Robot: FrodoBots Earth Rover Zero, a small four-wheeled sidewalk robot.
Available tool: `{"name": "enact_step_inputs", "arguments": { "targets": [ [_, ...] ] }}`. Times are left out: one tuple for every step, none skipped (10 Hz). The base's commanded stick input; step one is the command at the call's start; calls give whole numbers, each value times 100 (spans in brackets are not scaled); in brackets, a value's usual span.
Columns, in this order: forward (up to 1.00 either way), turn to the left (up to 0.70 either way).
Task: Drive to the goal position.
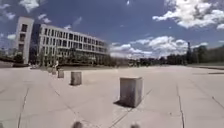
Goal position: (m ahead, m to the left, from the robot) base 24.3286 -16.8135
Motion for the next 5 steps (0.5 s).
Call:
{"name": "enact_step_inputs", "arguments": {
  "targets": [
    [70, 35],
    [70, 35],
    [70, 35],
    [70, 35],
    [70, 35]
  ]
}}
